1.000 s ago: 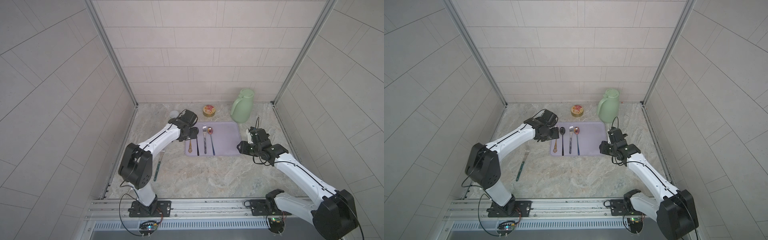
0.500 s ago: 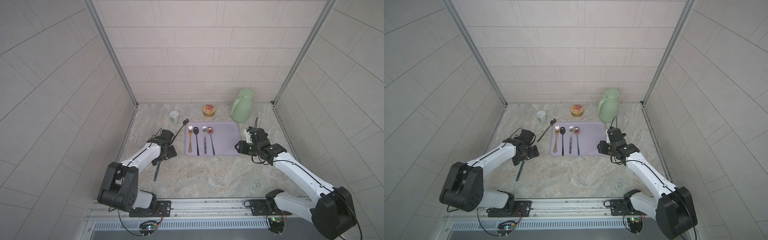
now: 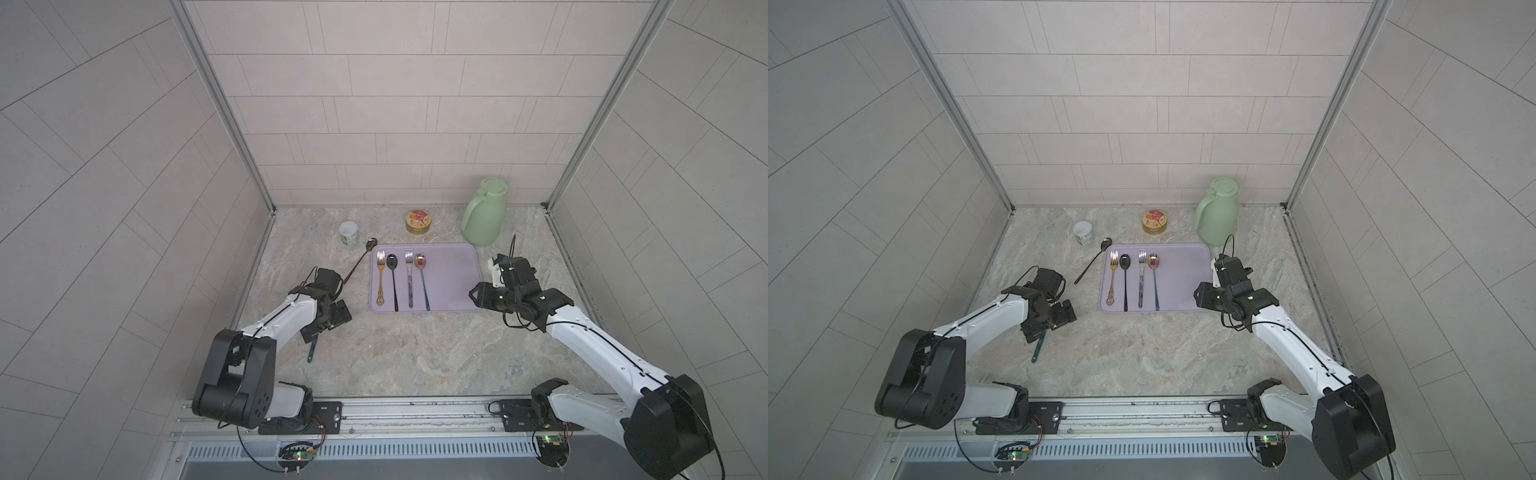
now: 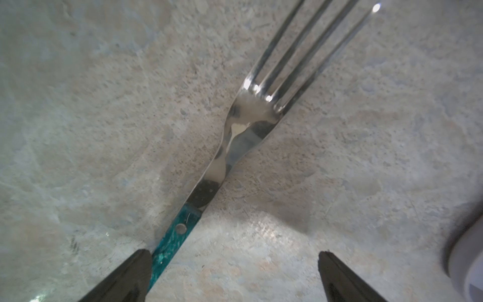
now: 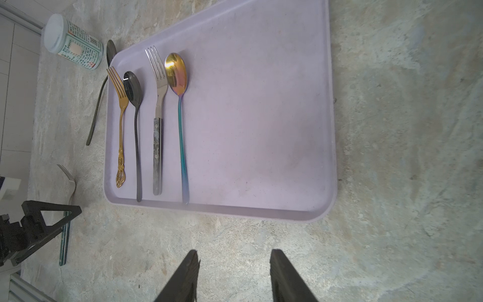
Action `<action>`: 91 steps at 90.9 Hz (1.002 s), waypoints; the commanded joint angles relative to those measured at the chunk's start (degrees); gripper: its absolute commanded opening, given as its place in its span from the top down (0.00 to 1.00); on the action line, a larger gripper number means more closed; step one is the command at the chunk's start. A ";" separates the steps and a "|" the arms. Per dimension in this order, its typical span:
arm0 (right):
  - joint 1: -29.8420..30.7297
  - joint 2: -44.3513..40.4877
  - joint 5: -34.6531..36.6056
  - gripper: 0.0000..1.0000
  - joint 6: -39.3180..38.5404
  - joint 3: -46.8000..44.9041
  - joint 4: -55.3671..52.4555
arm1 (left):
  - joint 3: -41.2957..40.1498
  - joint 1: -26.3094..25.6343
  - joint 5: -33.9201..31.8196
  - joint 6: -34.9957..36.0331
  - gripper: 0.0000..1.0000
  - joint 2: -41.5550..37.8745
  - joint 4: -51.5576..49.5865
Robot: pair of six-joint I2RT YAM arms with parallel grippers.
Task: Set the spoon and fork side by side
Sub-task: Pick up the fork at the center of the board.
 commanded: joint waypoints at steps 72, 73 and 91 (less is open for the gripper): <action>7.82 5.14 2.85 0.51 2.60 4.48 0.69 | -5.61 1.40 -2.13 -4.68 0.00 -6.86 -1.00; 7.80 5.09 2.92 0.51 2.62 4.47 0.62 | -5.65 1.67 -1.74 -4.72 0.00 -6.42 -0.83; 8.27 3.77 3.28 0.50 3.12 3.45 1.21 | -5.39 2.51 6.04 -3.13 0.01 -1.84 0.89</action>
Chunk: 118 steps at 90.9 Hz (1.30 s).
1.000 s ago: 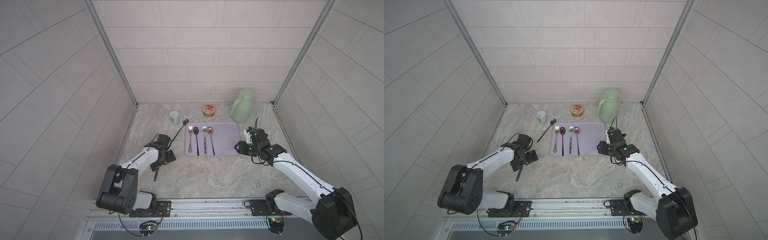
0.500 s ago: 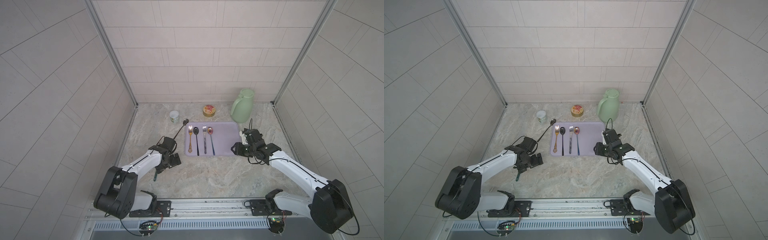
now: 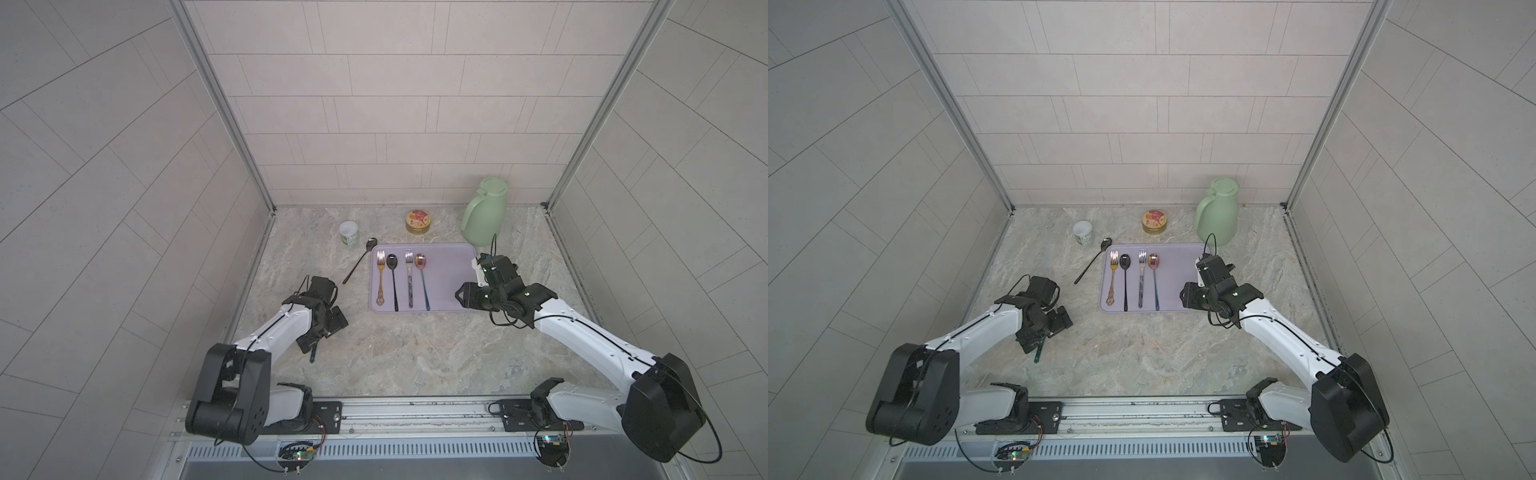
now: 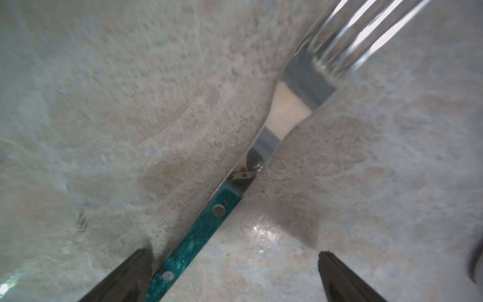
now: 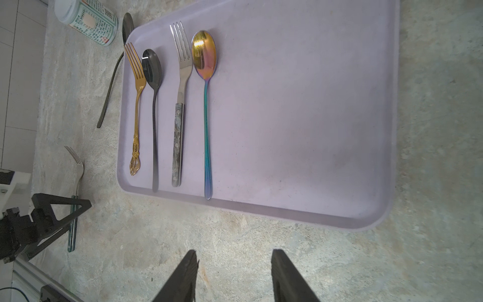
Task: Set the spoon and fork side by side
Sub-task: Pick up the fork at the center of the board.
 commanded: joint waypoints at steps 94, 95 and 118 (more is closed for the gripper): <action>3.85 4.13 3.03 0.51 2.55 2.78 1.37 | 3.06 -6.45 2.18 1.68 0.79 7.70 0.70; 3.85 4.09 3.13 0.51 2.55 2.72 1.36 | 2.98 -6.46 2.27 1.73 0.80 7.63 0.71; 3.56 2.49 4.01 0.51 1.47 2.46 -0.19 | 6.92 -9.60 0.39 1.97 0.94 1.18 -4.88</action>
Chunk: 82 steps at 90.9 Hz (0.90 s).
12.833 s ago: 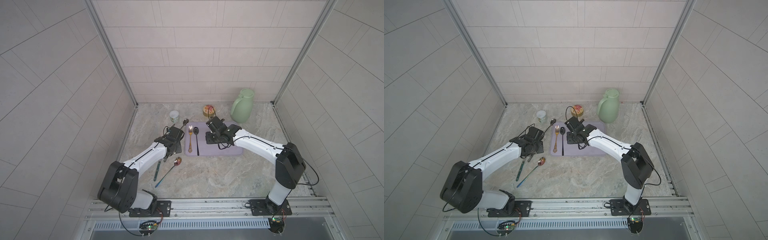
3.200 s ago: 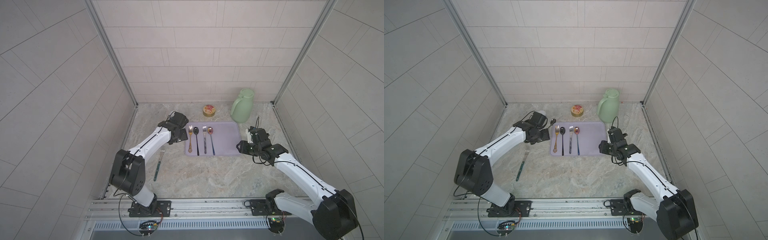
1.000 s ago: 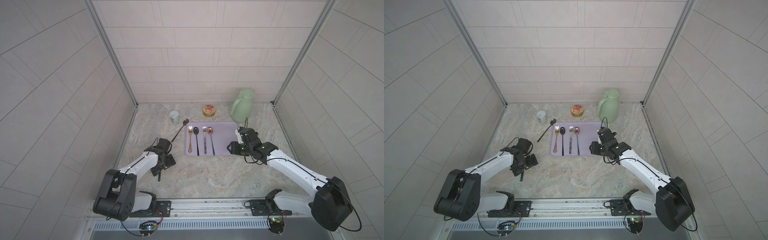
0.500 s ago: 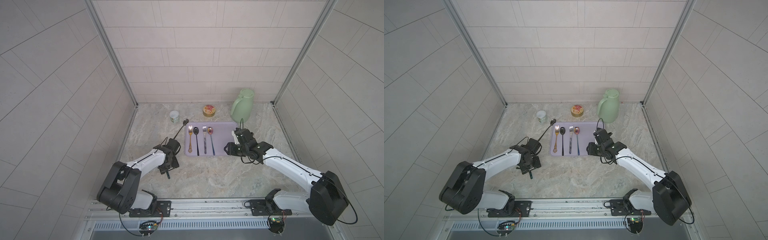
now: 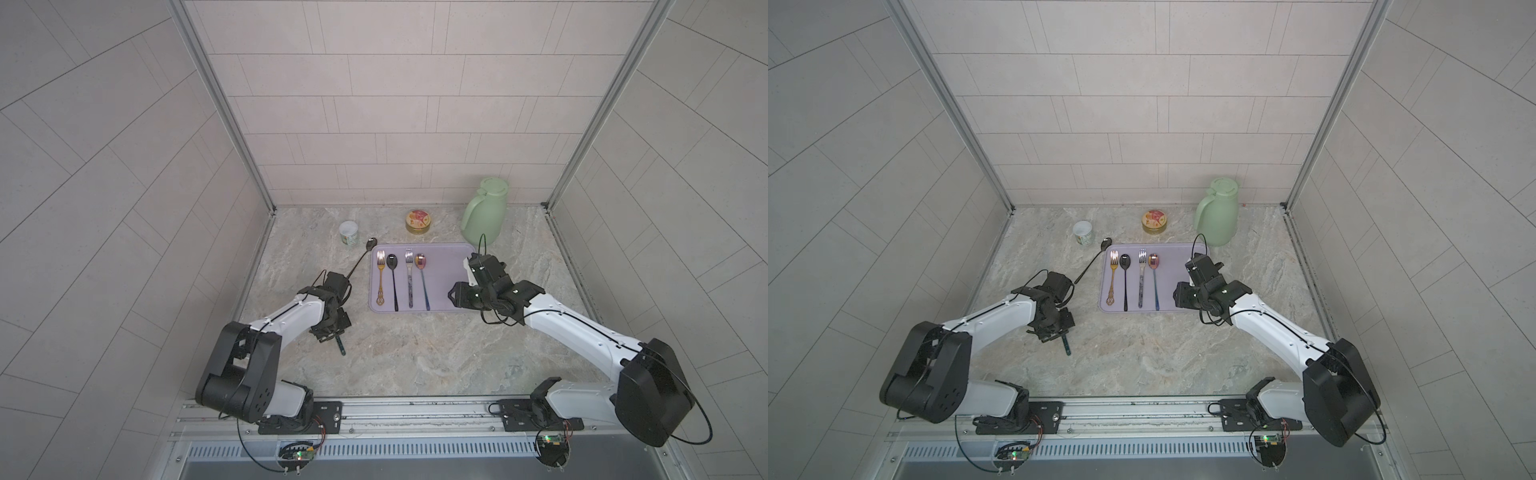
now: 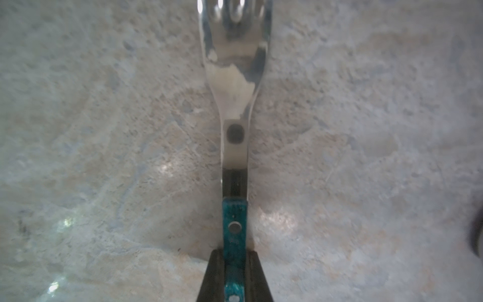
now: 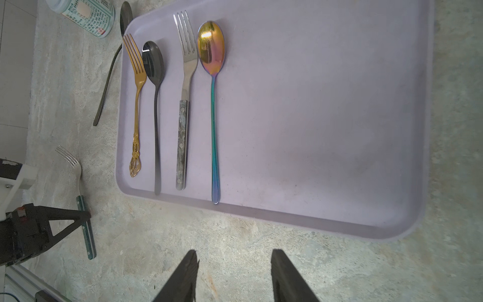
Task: Set the spoon and fork side by side
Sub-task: Pick up the fork at the center of the board, then place the fork on the tray.
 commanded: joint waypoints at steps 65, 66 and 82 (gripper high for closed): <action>-21.98 -15.84 -4.45 0.51 -4.32 -11.32 -4.83 | 60.77 -26.99 0.73 -0.27 0.93 31.74 -16.08; -22.37 -15.92 -4.63 0.51 -4.38 -11.42 -4.88 | 61.76 -27.19 0.73 -0.26 0.93 32.52 -16.31; -26.44 -16.53 -6.41 0.51 -5.29 -12.56 -5.02 | 76.62 -29.33 0.63 -0.11 0.93 44.50 -20.02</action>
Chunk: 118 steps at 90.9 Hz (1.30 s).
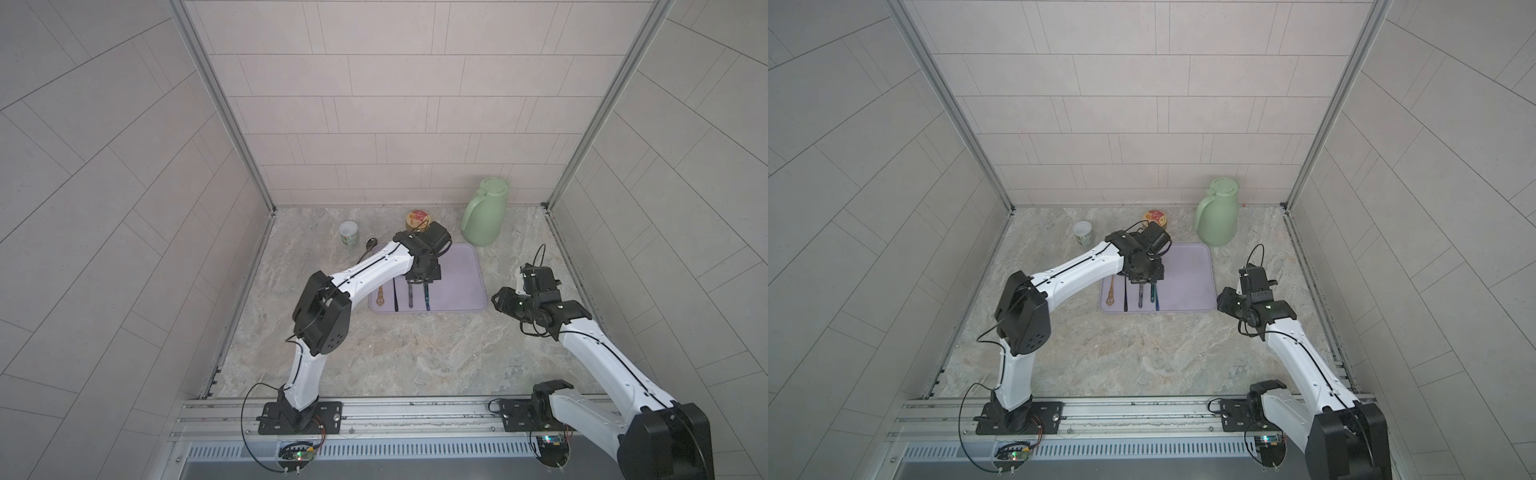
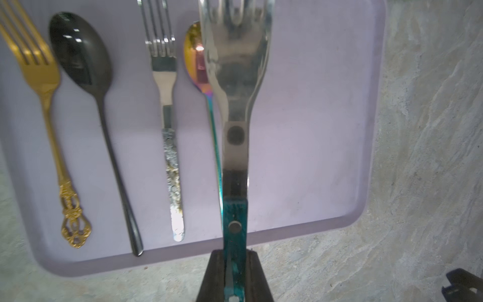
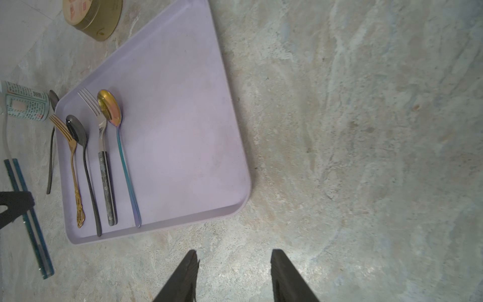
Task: Set the spoon and fork side by side
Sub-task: Place the fork on the tray.
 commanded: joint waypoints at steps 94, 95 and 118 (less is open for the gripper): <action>-3.96 -2.21 -5.20 0.51 -2.50 1.04 -2.12 | 24.93 -0.74 3.73 -2.04 0.91 25.75 -4.05; -3.97 -2.21 -5.29 0.51 -2.53 1.08 -2.12 | 24.93 -0.72 4.00 -2.04 0.90 25.77 -4.00; -3.40 -1.62 -5.72 0.51 -2.10 2.67 -3.04 | 22.05 -0.01 3.47 -0.42 0.54 18.99 -4.82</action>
